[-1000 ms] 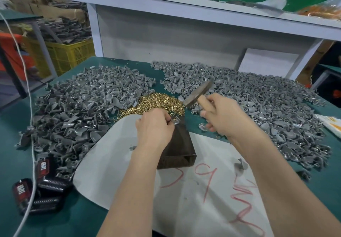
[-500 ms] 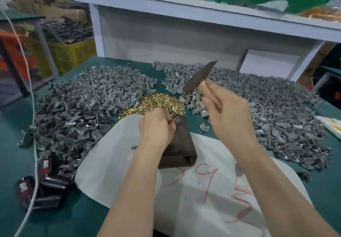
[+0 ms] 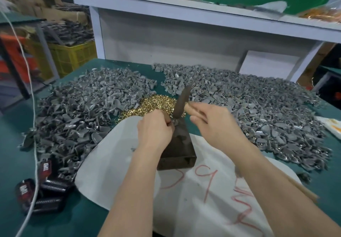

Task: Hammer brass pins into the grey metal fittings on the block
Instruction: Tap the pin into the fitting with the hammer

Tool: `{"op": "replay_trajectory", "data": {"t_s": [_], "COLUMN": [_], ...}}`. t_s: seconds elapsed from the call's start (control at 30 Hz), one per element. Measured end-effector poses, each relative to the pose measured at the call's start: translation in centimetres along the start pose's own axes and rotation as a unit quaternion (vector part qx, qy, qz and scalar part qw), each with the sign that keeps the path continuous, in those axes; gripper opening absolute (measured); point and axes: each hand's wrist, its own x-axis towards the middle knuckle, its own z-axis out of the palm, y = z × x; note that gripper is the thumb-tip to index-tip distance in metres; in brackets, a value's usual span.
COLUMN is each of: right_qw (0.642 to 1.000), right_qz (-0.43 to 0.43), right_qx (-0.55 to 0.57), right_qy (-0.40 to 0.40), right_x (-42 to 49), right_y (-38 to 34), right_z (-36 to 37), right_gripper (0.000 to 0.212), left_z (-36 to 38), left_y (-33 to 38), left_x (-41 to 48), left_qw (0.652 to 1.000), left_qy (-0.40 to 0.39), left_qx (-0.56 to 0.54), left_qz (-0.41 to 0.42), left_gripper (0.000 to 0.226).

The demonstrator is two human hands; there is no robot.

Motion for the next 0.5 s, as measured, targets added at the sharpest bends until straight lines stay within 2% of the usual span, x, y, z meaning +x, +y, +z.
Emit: {"op": "replay_trajectory", "data": {"t_s": [0.1,0.17,0.23,0.3,0.5], "right_qw": [0.995,0.984,0.975,0.970,0.971], "right_qz": [0.090,0.160,0.199,0.206,0.158], "right_qx": [0.030,0.077,0.067,0.026,-0.102], "right_qy": [0.044,0.001,-0.076,-0.124,-0.149], "right_x": [2.1,2.8,2.9,2.8,2.7], "right_y": [1.6,2.5,3.2,3.5,3.4], "right_z": [0.2,1.4,3.0,4.4,5.1], "right_gripper": [0.024,0.021,0.022,0.024,0.023], "left_z": [0.0,0.0,0.0,0.0,0.1], "left_y": [0.1,0.1,0.2,0.2,0.5], "left_x": [0.0,-0.1,-0.1,-0.1,-0.1], "left_qw": [1.000,1.000,1.000,1.000,0.999], "left_qy": [0.002,0.001,0.001,0.003,0.005], "left_qx": [0.002,-0.001,0.001,-0.003,-0.044], "left_qz": [0.001,0.000,-0.001,0.000,0.013], "left_gripper": [0.010,0.009,0.009,0.008,0.008]}}
